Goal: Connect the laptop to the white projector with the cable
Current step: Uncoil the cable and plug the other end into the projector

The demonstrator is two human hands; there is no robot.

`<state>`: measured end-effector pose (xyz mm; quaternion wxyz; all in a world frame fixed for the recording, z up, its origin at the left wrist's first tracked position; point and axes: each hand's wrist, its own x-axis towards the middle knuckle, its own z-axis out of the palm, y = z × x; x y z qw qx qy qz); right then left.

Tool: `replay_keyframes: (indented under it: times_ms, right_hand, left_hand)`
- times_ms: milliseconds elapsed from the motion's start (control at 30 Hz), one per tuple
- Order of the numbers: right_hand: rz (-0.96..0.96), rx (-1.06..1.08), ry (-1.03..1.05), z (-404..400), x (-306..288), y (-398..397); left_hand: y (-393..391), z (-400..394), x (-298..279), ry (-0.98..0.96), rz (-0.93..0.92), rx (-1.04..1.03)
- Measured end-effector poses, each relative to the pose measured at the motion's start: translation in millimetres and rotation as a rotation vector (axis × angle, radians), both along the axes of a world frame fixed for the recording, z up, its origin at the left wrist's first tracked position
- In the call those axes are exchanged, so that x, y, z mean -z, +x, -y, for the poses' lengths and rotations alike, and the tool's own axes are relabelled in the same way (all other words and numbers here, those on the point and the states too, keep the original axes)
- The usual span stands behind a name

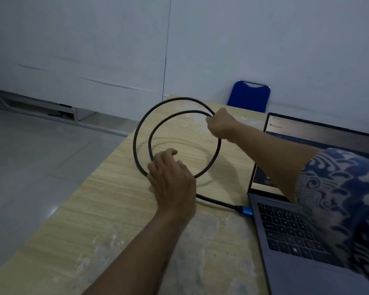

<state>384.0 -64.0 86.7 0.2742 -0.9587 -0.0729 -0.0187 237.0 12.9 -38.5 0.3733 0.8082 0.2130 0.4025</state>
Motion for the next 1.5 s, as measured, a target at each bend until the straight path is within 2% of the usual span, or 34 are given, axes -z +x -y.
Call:
replay_keyframes:
  times_ms: [100,267,367,433,533,633,800,900,1033,1133,1367,1500]
  right_hand:
    - [0.037,0.017,-0.061,7.1,-11.0,3.7]
    - [0.201,-0.023,-0.197,17.8,-30.8,8.8]
    - [0.227,-0.054,-0.232,22.0,-49.8,13.0]
    - [0.26,-0.104,-0.289,25.7,-64.6,17.0]
    - [0.37,-0.096,-0.276,39.1,-89.2,23.6]
    - [0.437,-0.051,-0.264,62.2,-110.3,29.4]
    - [0.438,-0.021,-0.223,104.9,-124.3,34.9]
    - [0.433,-0.005,-0.168,129.7,-127.7,40.3]
    - [0.443,-0.022,-0.139,153.5,-128.4,45.4]
    - [0.439,-0.031,-0.1,168.0,-128.1,47.8]
    - [0.344,-0.045,-0.058,207.9,-134.3,56.9]
    - [0.327,-0.052,0.014,244.7,-133.2,61.0]
  left_hand:
    - [0.0,1.3,1.6,-0.006,-0.079,0.03]
    - [1.6,0.7,7.3,0.123,-0.151,0.171]
    - [1.8,0.4,8.5,0.159,-0.139,0.196]
    - [0.6,1.3,8.1,0.121,-0.096,0.171]
    - [1.0,-4.1,7.2,-0.018,-0.096,0.027]
    - [1.3,-14.7,5.8,-0.098,-0.195,-0.038]
    - [7.3,-22.9,-0.6,-0.188,-0.307,-0.082]
    - [26.8,-33.9,-5.0,-0.063,-0.533,-0.003]
    - [57.2,-54.8,-12.9,-0.003,-0.653,0.205]
    - [79.1,-63.0,-18.8,0.069,-0.738,0.268]
    - [124.5,-79.7,-66.6,-0.127,-0.477,0.18]
    - [152.0,-80.1,-114.7,-0.155,-0.231,0.214]
